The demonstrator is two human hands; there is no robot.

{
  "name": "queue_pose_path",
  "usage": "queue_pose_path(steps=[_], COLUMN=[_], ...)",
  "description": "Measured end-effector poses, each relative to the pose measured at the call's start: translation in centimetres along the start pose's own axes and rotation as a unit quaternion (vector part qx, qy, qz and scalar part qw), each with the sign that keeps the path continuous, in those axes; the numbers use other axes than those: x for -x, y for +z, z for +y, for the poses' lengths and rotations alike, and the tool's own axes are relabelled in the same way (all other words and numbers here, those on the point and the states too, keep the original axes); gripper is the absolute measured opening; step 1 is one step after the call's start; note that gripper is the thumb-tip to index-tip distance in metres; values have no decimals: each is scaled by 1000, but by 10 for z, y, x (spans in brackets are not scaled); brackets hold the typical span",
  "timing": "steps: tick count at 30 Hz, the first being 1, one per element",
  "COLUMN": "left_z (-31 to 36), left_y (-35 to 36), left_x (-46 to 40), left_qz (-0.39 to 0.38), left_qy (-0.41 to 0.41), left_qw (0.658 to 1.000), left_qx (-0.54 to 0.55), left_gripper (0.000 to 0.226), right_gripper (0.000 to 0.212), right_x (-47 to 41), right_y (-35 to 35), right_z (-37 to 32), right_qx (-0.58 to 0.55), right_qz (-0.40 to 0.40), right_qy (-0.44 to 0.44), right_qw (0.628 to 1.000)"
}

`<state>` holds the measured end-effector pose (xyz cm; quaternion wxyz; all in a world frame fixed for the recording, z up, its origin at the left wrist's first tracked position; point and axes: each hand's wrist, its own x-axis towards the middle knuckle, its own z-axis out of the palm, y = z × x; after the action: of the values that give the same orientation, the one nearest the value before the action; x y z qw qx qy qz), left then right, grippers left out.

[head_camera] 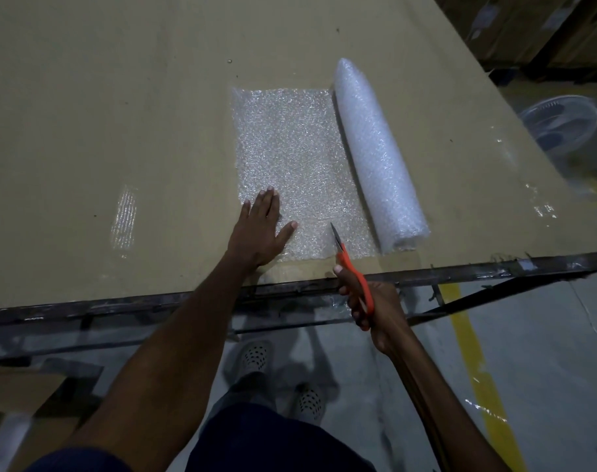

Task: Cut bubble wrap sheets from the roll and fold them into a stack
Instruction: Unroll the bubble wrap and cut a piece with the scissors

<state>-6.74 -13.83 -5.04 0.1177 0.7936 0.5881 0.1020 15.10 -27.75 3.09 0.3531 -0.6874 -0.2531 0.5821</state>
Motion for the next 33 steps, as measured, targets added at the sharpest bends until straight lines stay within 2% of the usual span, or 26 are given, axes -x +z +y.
queue_pose_path(steps=[33], left_z=[-2], left_y=[4], left_x=[-1], left_qz=[11], left_qy=[-1], left_qw=[1000], left_qx=[-13], left_gripper=[88], right_gripper=[46], right_x=[-9], right_y=[16], right_z=[-26], right_qx=[8], right_qz=[-6], right_qy=[1], right_qw=[1000])
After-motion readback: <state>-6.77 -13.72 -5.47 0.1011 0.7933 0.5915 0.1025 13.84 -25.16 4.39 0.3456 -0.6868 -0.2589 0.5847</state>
